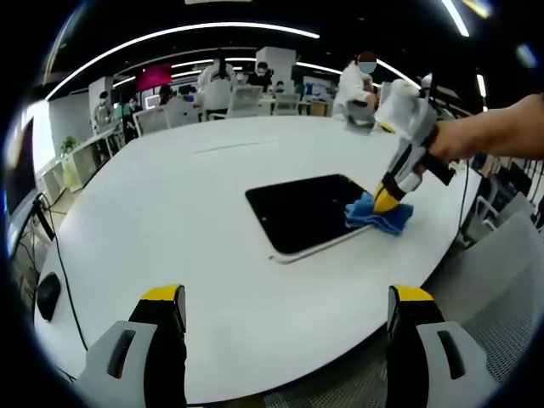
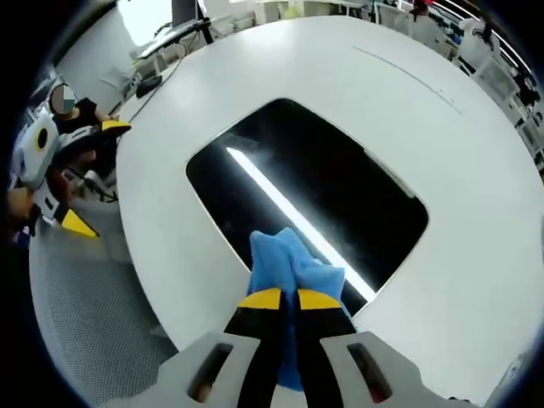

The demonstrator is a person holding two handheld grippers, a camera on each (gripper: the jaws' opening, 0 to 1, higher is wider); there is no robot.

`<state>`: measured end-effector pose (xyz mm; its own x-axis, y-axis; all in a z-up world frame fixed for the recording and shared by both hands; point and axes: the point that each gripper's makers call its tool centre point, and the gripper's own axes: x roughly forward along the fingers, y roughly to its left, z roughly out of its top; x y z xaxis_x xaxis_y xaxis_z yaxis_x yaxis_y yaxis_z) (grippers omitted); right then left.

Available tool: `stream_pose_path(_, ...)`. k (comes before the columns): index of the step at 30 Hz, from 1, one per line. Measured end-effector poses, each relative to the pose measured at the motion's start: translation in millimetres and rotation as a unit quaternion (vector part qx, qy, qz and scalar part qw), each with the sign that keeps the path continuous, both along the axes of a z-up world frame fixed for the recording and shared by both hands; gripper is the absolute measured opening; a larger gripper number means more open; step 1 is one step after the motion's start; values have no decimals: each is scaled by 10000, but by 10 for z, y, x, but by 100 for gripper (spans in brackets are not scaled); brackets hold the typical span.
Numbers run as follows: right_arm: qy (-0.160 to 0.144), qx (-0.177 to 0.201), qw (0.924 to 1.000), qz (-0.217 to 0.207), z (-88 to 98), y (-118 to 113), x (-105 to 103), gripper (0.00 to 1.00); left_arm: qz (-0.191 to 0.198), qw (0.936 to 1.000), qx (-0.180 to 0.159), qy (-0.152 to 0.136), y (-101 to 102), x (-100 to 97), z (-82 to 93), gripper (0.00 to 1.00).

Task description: Wipe the mirror surface with the cleaning cloth until all visible marks leave the cleaned area.

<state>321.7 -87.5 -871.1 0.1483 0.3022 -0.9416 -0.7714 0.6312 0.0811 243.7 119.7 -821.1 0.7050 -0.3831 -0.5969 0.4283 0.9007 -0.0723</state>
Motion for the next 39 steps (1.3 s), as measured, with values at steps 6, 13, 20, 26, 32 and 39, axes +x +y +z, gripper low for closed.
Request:
stream_pose_path(6, 24, 19, 10000, -36, -5, -50, 15, 0, -3, 10000, 3, 10, 0, 1, -5, 99)
stream_pose_path(13, 47, 7, 10000, 11, -15, -59, 25, 0, -8, 10000, 4, 13, 1, 4, -7, 99)
stream_pose_path(20, 105, -13, 9998, 142, -16, -56, 35, 0, -5, 10000, -4, 21, 5, 6, -9, 99)
stream_pose_path(26, 247, -5, 9996, 149, -24, -56, 66, 0, 9, 10000, -2, 26, 11, 4, -10, 99)
stream_pose_path(32, 375, -8, 9992, 145, -22, -56, 58, 0, -6, 10000, 9, 39, 9, 1, -17, 99)
stream_pose_path(39, 558, -24, 9983, 145, -13, -53, 41, 0, -26, 10000, 17, 53, 3, -5, -25, 99)
